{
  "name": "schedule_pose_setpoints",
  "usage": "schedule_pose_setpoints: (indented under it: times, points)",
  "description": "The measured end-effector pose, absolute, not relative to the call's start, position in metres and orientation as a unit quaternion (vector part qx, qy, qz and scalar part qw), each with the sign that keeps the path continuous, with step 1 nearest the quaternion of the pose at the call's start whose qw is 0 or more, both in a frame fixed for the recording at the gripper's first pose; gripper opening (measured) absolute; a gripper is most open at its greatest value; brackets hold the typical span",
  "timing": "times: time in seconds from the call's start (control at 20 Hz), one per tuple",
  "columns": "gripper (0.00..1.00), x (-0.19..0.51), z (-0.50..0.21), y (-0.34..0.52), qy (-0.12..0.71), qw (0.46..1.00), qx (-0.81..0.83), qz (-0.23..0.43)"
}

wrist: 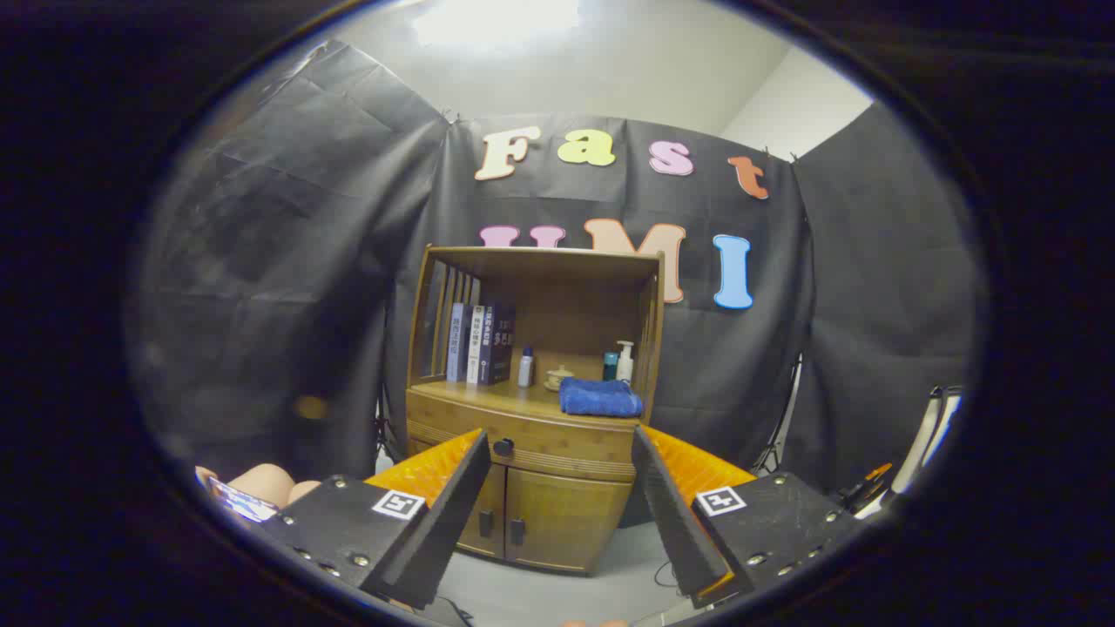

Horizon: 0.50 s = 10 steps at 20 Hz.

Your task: Pull open the drawer, take out the items inside it, and place them on the countertop above the cabinet.

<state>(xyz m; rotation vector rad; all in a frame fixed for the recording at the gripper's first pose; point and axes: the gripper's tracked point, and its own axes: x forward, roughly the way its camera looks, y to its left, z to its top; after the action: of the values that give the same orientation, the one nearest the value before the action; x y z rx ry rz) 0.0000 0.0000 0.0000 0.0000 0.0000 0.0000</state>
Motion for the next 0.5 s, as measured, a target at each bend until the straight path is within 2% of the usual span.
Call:
schedule_pose_setpoints:
  times: [0.5]
  points:
    - [0.97, 0.0031, -0.0074, 0.0018, 0.007, 1.000, -0.013, 0.004]
